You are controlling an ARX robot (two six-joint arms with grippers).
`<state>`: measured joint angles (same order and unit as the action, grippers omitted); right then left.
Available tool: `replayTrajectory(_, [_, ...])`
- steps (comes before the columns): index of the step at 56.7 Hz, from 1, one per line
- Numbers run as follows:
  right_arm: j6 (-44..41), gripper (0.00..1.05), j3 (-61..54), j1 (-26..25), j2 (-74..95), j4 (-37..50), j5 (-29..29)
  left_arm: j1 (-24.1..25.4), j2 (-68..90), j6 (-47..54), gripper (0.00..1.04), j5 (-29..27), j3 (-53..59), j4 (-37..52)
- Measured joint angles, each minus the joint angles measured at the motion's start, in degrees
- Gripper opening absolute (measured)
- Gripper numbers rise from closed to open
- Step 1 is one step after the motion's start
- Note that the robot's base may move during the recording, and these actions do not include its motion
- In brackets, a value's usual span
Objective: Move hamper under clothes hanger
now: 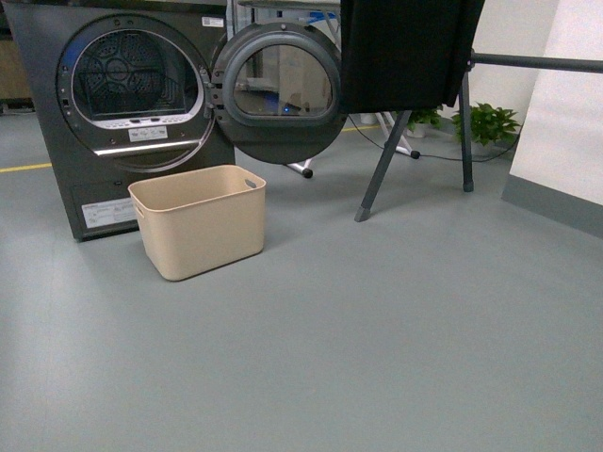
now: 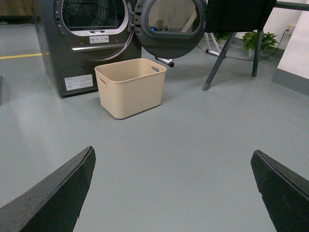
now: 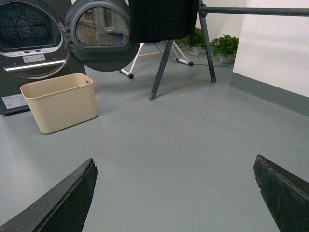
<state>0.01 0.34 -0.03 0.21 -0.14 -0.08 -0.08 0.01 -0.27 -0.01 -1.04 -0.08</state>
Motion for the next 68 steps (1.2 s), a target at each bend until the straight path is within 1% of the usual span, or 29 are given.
replayTrajectory(68, [0.00,0.97,0.00,0.00,0.00,-0.04,0.00,0.02,0.04,-0.02,0.98,0.04,0.00,0.00])
